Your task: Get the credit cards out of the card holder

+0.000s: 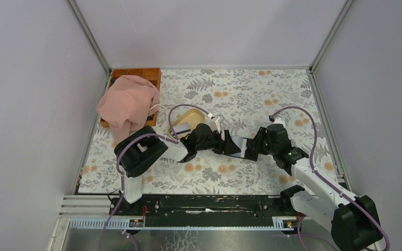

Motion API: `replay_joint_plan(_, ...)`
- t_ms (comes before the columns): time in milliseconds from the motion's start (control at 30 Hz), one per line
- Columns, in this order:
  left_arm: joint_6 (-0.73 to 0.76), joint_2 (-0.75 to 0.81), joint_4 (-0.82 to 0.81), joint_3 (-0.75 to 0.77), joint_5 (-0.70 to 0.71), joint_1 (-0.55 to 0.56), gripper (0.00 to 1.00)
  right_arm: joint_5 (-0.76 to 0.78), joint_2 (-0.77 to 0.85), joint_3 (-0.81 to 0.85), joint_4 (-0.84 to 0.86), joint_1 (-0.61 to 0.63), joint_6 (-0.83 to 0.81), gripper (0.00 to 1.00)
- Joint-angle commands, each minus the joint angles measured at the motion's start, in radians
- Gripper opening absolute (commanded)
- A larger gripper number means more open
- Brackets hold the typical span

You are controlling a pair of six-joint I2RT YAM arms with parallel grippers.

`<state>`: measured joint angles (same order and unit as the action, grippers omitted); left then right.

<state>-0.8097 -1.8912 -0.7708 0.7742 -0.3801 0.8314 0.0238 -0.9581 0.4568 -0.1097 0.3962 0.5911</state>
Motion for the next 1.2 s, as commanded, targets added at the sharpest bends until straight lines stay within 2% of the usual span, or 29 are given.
replay_joint_plan(0, -0.003, -0.030, -0.056, 0.018, 0.000, 0.005, 0.77, 0.044, 0.043, 0.001, -0.038, -0.009, -0.027, 0.35)
replay_joint_plan(300, 0.017, -0.021, -0.029, 0.013, 0.018, 0.011, 0.77, 0.037, 0.050, 0.000, -0.042, -0.010, -0.031, 0.35)
replay_joint_plan(500, 0.003, -0.067, -0.031, 0.079, 0.004, 0.058, 0.77, 0.043, 0.093, 0.004, -0.065, -0.011, -0.035, 0.35)
replay_joint_plan(800, -0.066, -0.166, -0.109, 0.156, -0.024, 0.098, 0.75, 0.110, 0.228, 0.097, -0.235, -0.014, -0.077, 0.38)
replay_joint_plan(1167, -0.066, -0.235, -0.136, 0.262, -0.052, 0.127, 0.73, 0.167, 0.307, 0.114, -0.301, -0.015, -0.088, 0.39)
